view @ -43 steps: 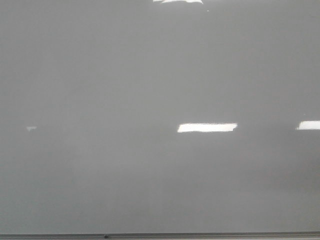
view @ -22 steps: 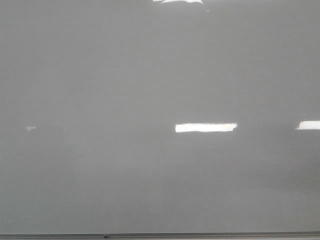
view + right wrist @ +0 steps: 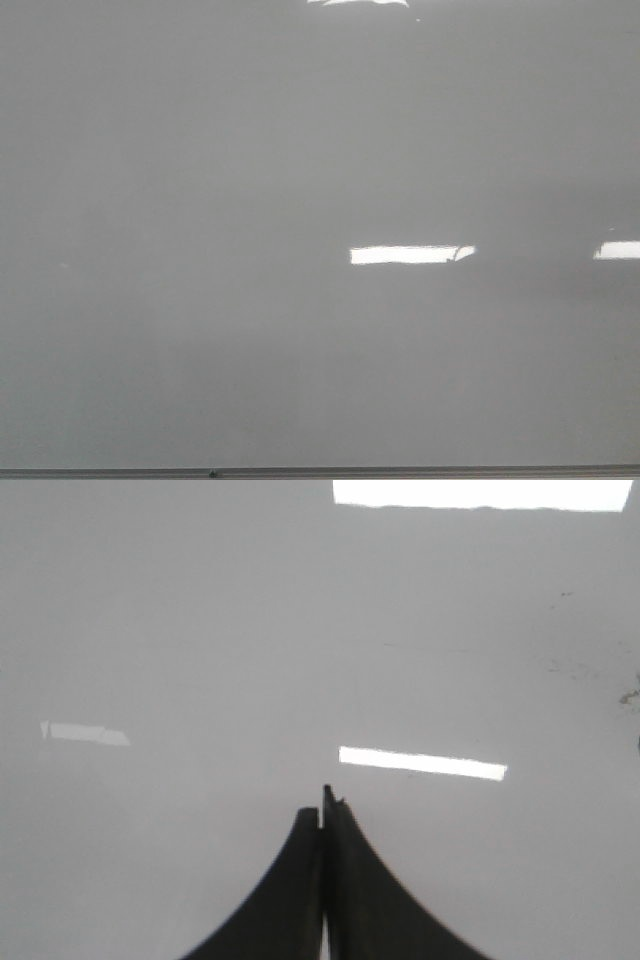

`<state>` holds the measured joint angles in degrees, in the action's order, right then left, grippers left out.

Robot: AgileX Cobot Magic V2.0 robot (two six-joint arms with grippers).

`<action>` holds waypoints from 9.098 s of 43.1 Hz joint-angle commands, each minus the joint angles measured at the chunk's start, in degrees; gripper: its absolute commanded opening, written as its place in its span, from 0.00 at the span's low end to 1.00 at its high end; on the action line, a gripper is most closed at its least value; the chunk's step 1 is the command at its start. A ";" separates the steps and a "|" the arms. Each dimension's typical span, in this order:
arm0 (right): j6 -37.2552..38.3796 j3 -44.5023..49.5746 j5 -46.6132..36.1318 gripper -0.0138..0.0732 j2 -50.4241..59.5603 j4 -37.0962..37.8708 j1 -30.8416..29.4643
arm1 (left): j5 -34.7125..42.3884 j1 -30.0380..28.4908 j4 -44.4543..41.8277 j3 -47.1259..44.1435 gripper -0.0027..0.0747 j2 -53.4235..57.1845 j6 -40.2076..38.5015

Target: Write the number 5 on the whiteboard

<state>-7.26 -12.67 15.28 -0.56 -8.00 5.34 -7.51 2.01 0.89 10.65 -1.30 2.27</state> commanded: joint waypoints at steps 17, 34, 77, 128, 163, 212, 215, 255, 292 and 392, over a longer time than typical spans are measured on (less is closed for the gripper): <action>-0.28 -5.07 -2.26 0.18 -7.56 0.50 -0.21 | -4.15 0.21 -0.28 9.30 0.05 -13.33 -0.32; -0.28 -5.07 -2.69 0.82 -7.56 0.50 -0.21 | -3.78 0.21 -0.24 9.30 0.94 -13.44 -0.32; -0.28 -4.89 -2.66 0.82 -7.56 0.50 -0.21 | 6.50 -23.55 -11.40 27.37 0.83 -65.85 -7.33; -0.28 -4.89 -2.66 0.82 -7.56 0.50 -0.21 | 20.29 -21.36 -11.40 31.17 0.37 -83.76 -7.33; -0.28 -4.89 -2.66 0.82 -7.56 0.50 -0.21 | -40.12 8.74 0.93 46.20 0.01 -71.38 19.89; -43.06 -29.66 28.49 0.82 -40.92 -37.08 16.56 | -57.17 46.57 7.64 56.15 0.01 -71.38 36.00; -48.19 -31.86 28.81 0.82 -45.62 -40.61 19.03 | -57.17 46.57 7.64 56.15 0.01 -71.38 36.00; -57.52 -45.88 32.90 0.36 -72.88 -46.27 30.15 | -56.95 46.57 7.64 56.15 0.01 -71.38 36.00; -53.00 -45.63 36.13 0.09 -71.19 -38.73 21.55 | -54.60 46.57 7.08 56.15 0.85 -71.38 32.70; -35.91 -45.60 10.03 0.09 -73.95 -32.89 0.16 | -52.54 46.57 7.01 56.15 0.01 -71.38 32.70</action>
<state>-43.56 -57.15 28.32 -76.57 -40.39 8.67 -62.00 48.15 7.14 64.98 -74.49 35.31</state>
